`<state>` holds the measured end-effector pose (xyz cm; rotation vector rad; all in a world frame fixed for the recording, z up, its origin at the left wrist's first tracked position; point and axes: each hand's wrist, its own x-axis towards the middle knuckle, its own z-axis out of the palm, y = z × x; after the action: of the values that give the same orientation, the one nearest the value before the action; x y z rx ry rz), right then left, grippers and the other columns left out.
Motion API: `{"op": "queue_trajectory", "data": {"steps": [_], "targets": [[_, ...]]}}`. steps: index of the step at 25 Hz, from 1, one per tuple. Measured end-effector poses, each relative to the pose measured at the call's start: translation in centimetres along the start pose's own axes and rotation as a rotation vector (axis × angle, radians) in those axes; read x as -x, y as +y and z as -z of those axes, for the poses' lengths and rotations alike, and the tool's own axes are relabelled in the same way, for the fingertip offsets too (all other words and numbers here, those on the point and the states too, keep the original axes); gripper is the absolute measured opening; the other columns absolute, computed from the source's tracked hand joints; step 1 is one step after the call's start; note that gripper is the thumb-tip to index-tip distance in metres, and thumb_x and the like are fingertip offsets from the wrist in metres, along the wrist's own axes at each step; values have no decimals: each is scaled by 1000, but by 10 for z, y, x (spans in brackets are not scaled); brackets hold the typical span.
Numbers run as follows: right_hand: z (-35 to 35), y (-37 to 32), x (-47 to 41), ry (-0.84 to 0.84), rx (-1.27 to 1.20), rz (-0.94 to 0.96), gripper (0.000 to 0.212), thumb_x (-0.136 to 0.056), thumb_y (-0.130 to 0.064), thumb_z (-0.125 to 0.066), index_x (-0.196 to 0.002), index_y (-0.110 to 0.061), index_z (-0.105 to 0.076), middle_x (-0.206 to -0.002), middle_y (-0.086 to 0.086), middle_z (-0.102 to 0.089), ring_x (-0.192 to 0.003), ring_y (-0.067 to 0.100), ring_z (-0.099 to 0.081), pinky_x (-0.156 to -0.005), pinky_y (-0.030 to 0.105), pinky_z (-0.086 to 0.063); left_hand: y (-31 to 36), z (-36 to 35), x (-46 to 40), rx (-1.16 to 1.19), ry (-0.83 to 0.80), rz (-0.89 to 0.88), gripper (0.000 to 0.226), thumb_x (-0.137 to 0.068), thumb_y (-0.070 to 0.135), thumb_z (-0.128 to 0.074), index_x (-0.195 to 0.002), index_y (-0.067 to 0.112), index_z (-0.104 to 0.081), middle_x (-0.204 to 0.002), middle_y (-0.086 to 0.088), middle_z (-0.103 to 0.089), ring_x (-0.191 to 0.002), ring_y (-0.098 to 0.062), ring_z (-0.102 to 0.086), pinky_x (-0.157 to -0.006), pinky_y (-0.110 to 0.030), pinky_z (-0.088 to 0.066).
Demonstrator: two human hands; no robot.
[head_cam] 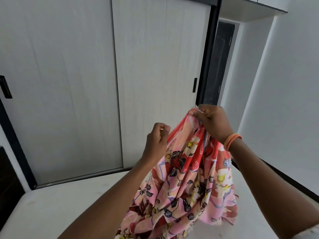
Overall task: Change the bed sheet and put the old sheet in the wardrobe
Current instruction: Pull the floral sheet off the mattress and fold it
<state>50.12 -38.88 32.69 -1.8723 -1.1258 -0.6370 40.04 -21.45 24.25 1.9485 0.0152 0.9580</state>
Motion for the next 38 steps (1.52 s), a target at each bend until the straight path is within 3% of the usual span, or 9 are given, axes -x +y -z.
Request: {"op": "queue_trajectory", "data": {"steps": [5,8,11,16,20,25,28,34,38], "targets": [[22,2,-12,97,-96,-106,44,-92,-40,-60,-68,-3,-61,-63,11,-62,-58,27,-62,-53,34,-53,-10,14,-5,-385,-35,-232,37,-92,33,-67,-110,17,-38,-75,6,-56,-53,-9,-59,-48,-8,-38],[27,0,-13,116,-135,-141,38,-94,-32,-61,-65,-7,-59,-60,5,-60,-54,12,-60,-51,21,-49,-33,7,4,-573,42,-503,37,-91,25,-67,-105,15,-34,-72,-3,-57,-41,-18,-55,-37,-26,-49],[32,-1,-15,164,-178,-168,42,-94,-33,-60,-66,-3,-57,-62,13,-59,-54,15,-58,-52,22,-49,-60,-6,22,-787,-147,-720,23,-89,13,-64,-105,17,-47,-97,-6,-57,-38,-12,-47,-34,-25,-48],[35,-6,-18,191,-207,-157,42,-95,-34,-60,-67,-2,-57,-68,24,-60,-59,32,-60,-57,32,-53,-60,-25,25,-438,-182,-129,23,-96,32,-58,-117,26,-65,-100,2,-59,-73,-12,-63,-63,-23,-54],[35,-9,-23,202,-209,-138,47,-96,-35,-58,-68,4,-54,-69,27,-58,-62,39,-60,-59,36,-53,-45,-54,17,-225,-388,-98,33,-86,31,-66,-117,19,-68,-104,-8,-65,-93,-22,-64,-79,-34,-55],[41,-5,-23,240,-199,-186,41,-97,-35,-57,-66,-8,-55,-67,22,-58,-60,30,-61,-61,32,-53,-50,-61,18,-46,-299,60,39,-74,16,-77,-112,21,-68,-109,-3,-66,-100,-18,-63,-86,-34,-53],[40,-2,-20,260,-231,-204,44,-96,-35,-57,-62,-8,-50,-60,13,-52,-54,24,-55,-55,26,-49,-51,-61,9,-8,-444,140,51,-75,20,-74,-125,23,-63,-118,1,-67,-109,-14,-63,-95,-36,-53],[39,4,-18,249,-237,-225,52,-96,-37,-56,-69,6,-52,-66,24,-57,-58,34,-61,-60,36,-53,-45,-63,16,113,-528,235,29,-81,1,-72,-109,7,-67,-111,-5,-71,-106,-18,-66,-97,-30,-52],[44,22,-12,304,-204,-315,57,-94,-44,-58,-72,9,-54,-72,32,-57,-67,45,-61,-65,46,-56,-49,-34,16,140,-497,279,22,-69,15,-88,-63,24,-69,-59,16,-64,-58,1,-58,-62,-14,-44]]}}
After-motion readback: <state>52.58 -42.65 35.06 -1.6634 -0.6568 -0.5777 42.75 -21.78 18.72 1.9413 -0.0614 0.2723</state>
